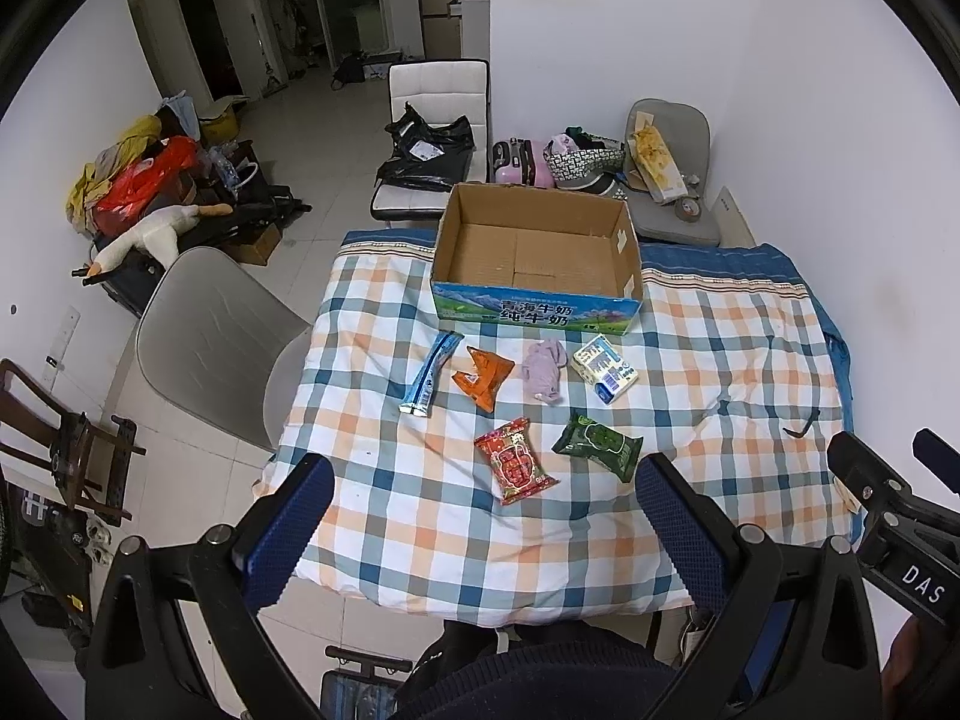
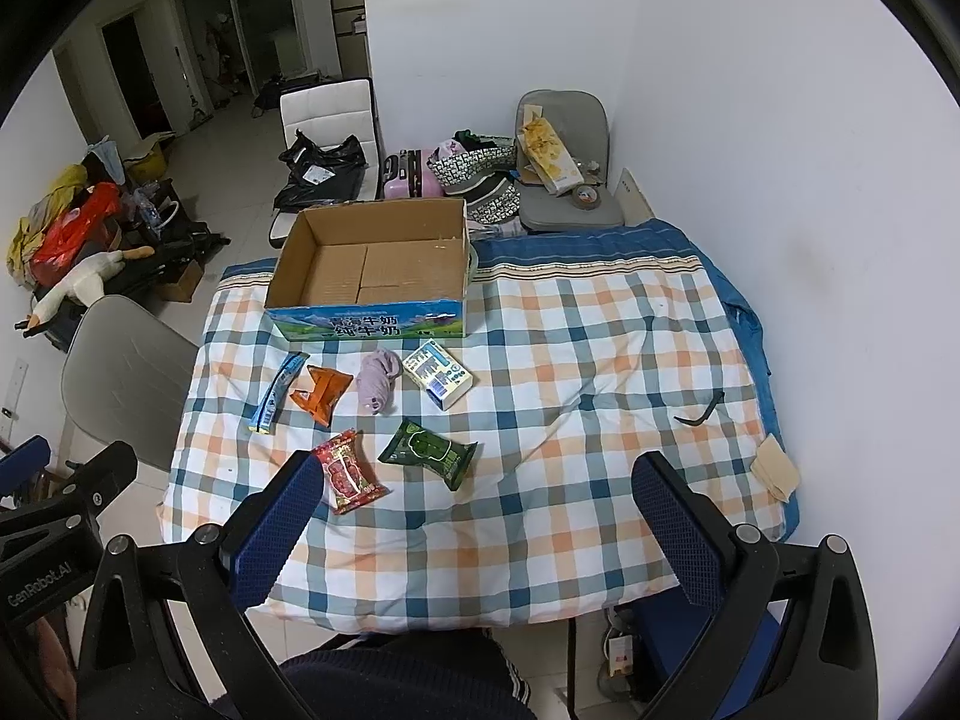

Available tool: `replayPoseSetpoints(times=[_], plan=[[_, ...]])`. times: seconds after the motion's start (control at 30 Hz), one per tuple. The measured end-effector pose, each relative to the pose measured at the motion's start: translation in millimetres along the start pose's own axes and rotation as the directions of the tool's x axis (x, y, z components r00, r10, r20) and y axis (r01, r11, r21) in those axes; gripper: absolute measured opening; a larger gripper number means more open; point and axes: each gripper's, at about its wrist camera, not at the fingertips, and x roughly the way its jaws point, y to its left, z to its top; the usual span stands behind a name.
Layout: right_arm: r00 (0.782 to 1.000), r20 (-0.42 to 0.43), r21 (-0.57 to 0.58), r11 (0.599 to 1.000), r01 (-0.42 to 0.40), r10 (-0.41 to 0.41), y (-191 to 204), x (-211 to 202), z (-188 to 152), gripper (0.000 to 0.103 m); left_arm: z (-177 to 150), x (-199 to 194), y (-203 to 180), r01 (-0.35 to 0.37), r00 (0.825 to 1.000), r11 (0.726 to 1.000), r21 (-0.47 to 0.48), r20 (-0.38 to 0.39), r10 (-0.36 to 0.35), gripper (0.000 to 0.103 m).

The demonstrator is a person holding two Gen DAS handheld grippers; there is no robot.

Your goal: Organize soft objects

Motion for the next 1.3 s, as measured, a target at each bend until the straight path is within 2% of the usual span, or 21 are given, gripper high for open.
replayPoseSetpoints(times=[0.53, 0.6, 1.3], plan=[[1.000, 0.007, 0.000, 1.000, 0.003, -0.003, 3.8, 2.5, -7.0, 0.103, -0.9, 0.3, 0.2, 0.002, 1.000, 1.000, -0.001, -0.001, -0.002, 0.103], [1.000, 0.007, -0.001, 1.000, 0.003, -0.003, 3.0, -2.6, 6.6, 0.103, -0.5, -0.2, 0.1, 0.002, 1.000, 1.000, -0.002, -0.002, -0.002, 0.103], [1.000, 0.014, -0.006, 1.000, 0.005, -0.005, 3.3, -4.2, 5.6, 0.103, 0.1, 0.8, 1.5, 0.005, 1.000, 1.000, -0.003, -0.002, -0.005, 0.103]])
